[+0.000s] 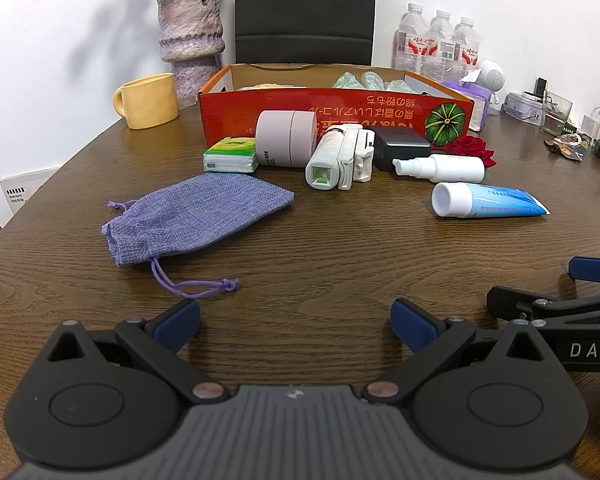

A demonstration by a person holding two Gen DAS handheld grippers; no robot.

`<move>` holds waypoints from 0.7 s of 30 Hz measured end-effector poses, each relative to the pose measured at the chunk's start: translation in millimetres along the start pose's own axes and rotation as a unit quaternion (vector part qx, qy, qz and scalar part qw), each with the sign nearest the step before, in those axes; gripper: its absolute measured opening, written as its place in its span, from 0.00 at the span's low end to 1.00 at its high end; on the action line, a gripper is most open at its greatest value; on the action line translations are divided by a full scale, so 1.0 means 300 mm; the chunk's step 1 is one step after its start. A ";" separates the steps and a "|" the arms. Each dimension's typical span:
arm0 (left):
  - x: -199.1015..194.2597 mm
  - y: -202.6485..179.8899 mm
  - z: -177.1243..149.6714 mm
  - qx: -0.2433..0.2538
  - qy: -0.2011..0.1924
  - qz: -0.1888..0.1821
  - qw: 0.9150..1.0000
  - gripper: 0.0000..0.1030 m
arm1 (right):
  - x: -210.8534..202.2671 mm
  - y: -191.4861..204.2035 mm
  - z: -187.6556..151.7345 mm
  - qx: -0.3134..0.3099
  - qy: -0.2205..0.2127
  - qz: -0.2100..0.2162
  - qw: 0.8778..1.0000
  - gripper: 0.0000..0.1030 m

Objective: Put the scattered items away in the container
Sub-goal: 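Grasp the purple drawstring pouch with the left tool while the right tool grasps the red rose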

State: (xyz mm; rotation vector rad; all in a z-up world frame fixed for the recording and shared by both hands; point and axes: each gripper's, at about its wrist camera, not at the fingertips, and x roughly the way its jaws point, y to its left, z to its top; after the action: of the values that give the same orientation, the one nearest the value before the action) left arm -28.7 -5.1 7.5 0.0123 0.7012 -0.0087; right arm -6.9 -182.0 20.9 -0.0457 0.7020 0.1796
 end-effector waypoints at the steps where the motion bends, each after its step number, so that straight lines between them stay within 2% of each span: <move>1: 0.000 0.000 0.000 0.000 0.000 0.000 1.000 1.00 | 0.000 0.000 0.000 0.000 0.000 0.000 1.000 1.00; 5: -0.002 0.011 0.015 0.032 -0.018 -0.008 0.999 1.00 | 0.002 0.000 -0.001 -0.001 -0.001 0.003 1.000 1.00; 6: -0.005 0.022 0.027 0.040 -0.033 0.009 0.999 1.00 | 0.000 -0.003 0.003 -0.001 -0.002 0.006 1.000 0.98; 8: 0.004 0.052 0.059 0.051 -0.054 0.034 0.997 1.00 | -0.011 -0.018 0.021 0.005 -0.012 0.013 1.000 0.88; 10: 0.033 0.094 0.097 0.061 -0.061 0.042 0.995 1.00 | -0.030 -0.044 0.053 0.016 -0.030 0.021 0.999 0.88; 13: 0.113 0.139 0.140 0.087 -0.020 0.049 0.995 1.00 | -0.035 -0.103 0.147 0.025 -0.056 0.021 0.998 0.88; 15: 0.140 0.153 0.149 0.098 -0.015 0.065 0.993 1.00 | -0.005 -0.145 0.219 0.026 -0.063 0.009 0.998 0.89; 18: 0.162 0.186 0.158 0.089 -0.005 0.037 0.995 0.99 | 0.096 -0.210 0.319 0.026 -0.053 -0.003 0.998 0.88; 20: 0.163 0.208 0.167 0.069 0.003 0.021 0.997 0.84 | 0.177 -0.245 0.362 0.027 -0.037 -0.004 0.999 0.86; 21: 0.159 0.210 0.171 0.071 0.002 0.021 0.997 0.72 | 0.222 -0.259 0.380 0.029 -0.027 -0.004 0.999 0.85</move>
State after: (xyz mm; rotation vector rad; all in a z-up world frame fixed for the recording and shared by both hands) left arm 41.5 57.0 16.5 0.1629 0.7028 -0.0188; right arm 129.7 -236.8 63.5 0.0119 0.6529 0.1526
